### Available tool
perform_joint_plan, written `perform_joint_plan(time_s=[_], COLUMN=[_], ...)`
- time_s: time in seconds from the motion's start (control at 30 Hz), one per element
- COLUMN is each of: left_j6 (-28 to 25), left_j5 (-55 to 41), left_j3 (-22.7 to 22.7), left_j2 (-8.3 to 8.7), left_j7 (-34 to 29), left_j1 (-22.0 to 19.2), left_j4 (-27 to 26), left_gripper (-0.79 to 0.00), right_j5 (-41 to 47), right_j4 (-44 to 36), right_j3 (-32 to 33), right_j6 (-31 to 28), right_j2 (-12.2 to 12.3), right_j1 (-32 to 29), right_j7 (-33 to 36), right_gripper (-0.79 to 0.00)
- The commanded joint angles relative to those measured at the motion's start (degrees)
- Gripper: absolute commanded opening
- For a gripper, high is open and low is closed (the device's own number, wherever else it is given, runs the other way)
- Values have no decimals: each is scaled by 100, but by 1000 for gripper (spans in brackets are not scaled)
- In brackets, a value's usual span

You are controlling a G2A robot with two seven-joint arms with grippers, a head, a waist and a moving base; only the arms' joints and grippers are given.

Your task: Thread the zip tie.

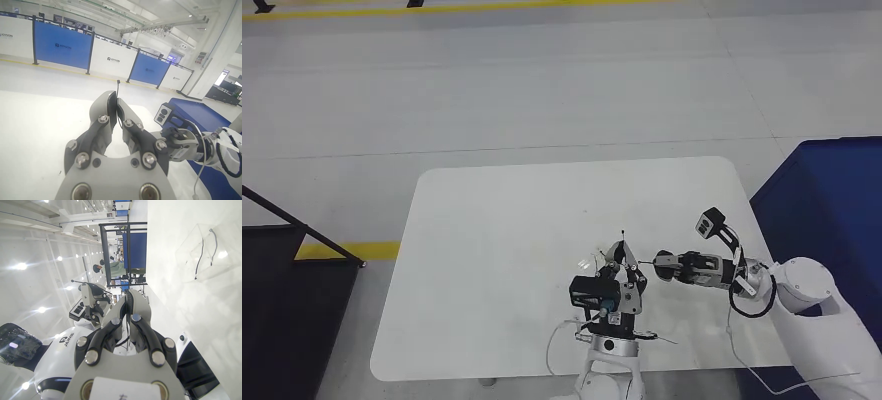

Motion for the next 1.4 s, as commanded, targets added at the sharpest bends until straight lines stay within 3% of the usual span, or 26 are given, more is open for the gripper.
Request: perform_joint_plan(time_s=[0.0,0.5,1.37], left_j6=[-49,-159,-576], left_j5=[52,446,642], left_j3=[-3,37,-329], left_j2=[4,4,-277], left_j7=[-24,-345,-289], left_j1=[13,27,157], left_j4=[21,234,566], left_gripper=[-785,-785,-785], right_j5=[22,39,39], right_j4=[-6,-44,-44], right_j3=[8,-13,-13], right_j6=[3,3,3], right_j2=[2,-1,-1], right_j1=[-67,-139,-139], right_j7=[-32,-70,-70], right_gripper=[-785,-785,-785])
